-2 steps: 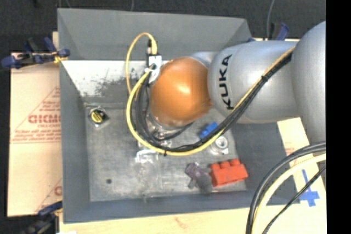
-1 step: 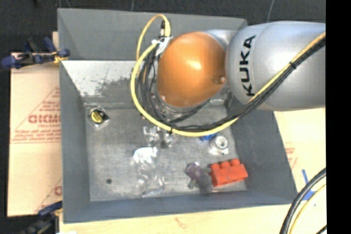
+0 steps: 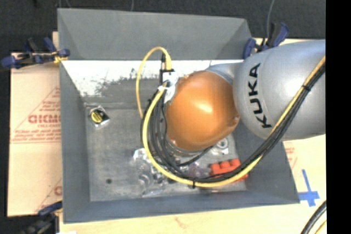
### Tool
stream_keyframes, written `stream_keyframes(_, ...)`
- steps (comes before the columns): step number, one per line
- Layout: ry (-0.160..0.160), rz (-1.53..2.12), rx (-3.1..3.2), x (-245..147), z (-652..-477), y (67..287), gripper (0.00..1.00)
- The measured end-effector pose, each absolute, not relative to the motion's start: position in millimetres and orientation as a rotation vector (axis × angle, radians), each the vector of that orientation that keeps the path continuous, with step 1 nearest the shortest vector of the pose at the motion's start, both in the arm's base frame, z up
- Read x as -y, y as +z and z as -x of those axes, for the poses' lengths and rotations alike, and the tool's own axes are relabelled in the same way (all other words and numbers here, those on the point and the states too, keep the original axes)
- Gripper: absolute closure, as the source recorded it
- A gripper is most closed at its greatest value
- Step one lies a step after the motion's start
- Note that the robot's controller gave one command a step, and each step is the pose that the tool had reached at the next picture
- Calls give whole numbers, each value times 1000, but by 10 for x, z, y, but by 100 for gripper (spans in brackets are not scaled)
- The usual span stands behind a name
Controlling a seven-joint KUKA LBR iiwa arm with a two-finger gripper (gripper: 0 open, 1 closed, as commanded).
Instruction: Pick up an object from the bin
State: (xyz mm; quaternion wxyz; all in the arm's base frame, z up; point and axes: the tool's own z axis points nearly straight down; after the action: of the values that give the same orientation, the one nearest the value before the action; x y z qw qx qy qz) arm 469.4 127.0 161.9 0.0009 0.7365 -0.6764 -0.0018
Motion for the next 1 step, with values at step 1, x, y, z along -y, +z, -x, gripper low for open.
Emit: stream_keyframes(1,-4,-2161,2289,-1984,-4994,1361,100)
